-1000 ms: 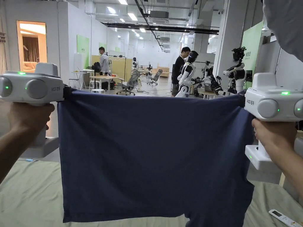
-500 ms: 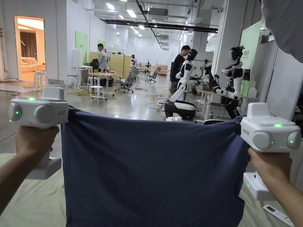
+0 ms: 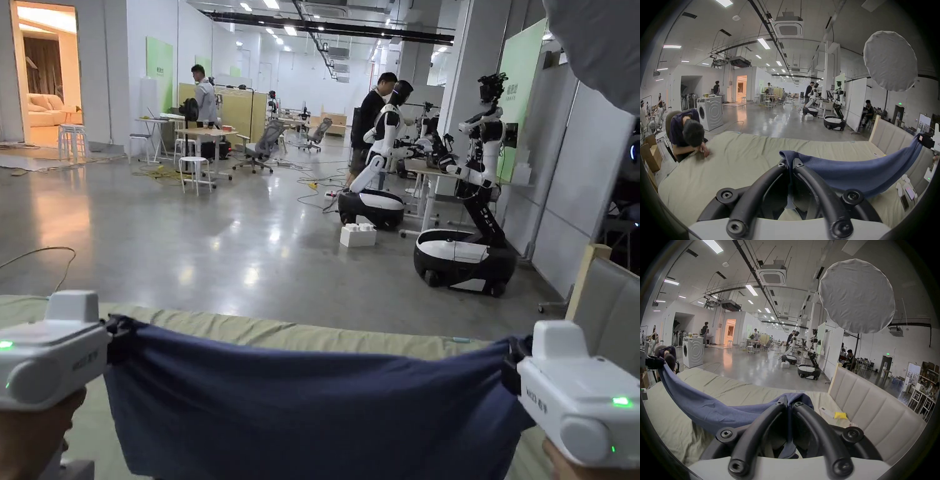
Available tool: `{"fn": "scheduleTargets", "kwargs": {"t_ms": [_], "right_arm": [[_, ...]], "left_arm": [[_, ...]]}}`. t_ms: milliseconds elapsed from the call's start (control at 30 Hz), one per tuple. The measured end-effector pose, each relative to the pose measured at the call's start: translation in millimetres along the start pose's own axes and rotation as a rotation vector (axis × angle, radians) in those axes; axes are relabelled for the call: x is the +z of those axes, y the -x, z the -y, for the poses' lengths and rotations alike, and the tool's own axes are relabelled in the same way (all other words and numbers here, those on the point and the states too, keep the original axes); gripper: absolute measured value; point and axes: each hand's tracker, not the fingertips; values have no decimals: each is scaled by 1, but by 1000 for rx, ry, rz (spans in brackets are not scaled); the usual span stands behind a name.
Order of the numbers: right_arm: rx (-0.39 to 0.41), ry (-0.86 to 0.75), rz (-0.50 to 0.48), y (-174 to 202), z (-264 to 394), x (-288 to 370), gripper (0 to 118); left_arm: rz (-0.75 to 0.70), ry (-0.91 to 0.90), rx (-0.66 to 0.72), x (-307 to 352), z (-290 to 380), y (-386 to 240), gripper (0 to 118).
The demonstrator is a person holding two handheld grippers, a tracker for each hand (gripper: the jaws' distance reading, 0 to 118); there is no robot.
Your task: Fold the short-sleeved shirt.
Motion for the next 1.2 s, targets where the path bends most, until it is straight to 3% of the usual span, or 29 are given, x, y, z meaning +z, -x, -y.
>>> {"fn": "scheduleTargets", "kwargs": {"t_ms": [333, 567, 933, 967, 1200], "right_arm": [[-13, 149, -25, 6, 111, 107, 5], [34, 232, -50, 24, 173, 165, 5], [35, 420, -76, 38, 247, 199, 5], [35, 451, -46, 36, 255, 201, 5], [72, 597, -100, 47, 300, 201, 5]], "left_arm": [[19, 101, -1, 120, 122, -1, 4], [8, 218, -13, 173, 192, 12, 4], [-1, 383, 0, 191, 265, 21, 4], [-1, 393, 3, 189, 269, 22, 4], [-5, 497, -11, 181, 296, 21, 4]]}}
